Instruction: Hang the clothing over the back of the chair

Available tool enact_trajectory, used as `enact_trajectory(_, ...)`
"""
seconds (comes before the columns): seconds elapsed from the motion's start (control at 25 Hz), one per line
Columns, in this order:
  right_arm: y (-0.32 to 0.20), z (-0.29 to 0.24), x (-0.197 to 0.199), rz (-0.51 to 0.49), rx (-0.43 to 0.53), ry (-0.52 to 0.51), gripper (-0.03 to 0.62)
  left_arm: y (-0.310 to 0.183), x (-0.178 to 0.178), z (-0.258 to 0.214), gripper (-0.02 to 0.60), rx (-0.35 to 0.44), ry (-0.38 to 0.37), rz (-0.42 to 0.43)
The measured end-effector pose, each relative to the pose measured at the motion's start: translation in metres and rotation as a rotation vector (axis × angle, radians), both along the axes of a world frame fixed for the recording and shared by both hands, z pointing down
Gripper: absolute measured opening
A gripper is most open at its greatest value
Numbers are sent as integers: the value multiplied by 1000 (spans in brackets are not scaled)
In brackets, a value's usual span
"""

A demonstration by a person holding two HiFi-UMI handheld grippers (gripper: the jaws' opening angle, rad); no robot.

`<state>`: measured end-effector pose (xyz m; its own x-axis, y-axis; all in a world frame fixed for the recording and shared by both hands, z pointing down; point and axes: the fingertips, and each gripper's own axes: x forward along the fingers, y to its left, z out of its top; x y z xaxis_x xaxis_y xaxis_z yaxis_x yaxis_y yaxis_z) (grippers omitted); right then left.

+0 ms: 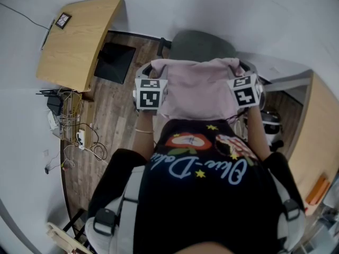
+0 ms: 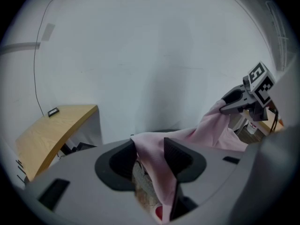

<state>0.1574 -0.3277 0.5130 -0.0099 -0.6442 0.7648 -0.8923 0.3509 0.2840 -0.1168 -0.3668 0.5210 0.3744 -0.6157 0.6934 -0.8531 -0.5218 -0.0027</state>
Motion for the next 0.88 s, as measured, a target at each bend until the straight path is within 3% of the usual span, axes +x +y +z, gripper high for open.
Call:
enact_trajectory(0.16,1,-7,5,15,29,4,150,6,-6,1,161,-6,-13,-8)
enact_trajectory(0.4,5,-15,-1,26,73,-70,149,8,-16,-3,161,23,-32,-21)
enact_trajectory(0.72,11,-29,-14,42,176,-208,149,14,7,-44,161,162,170,-53)
enact_trajectory(0.88,15,-35,-10,50,230,-255,147,21,21,-64,160,217,257,-14)
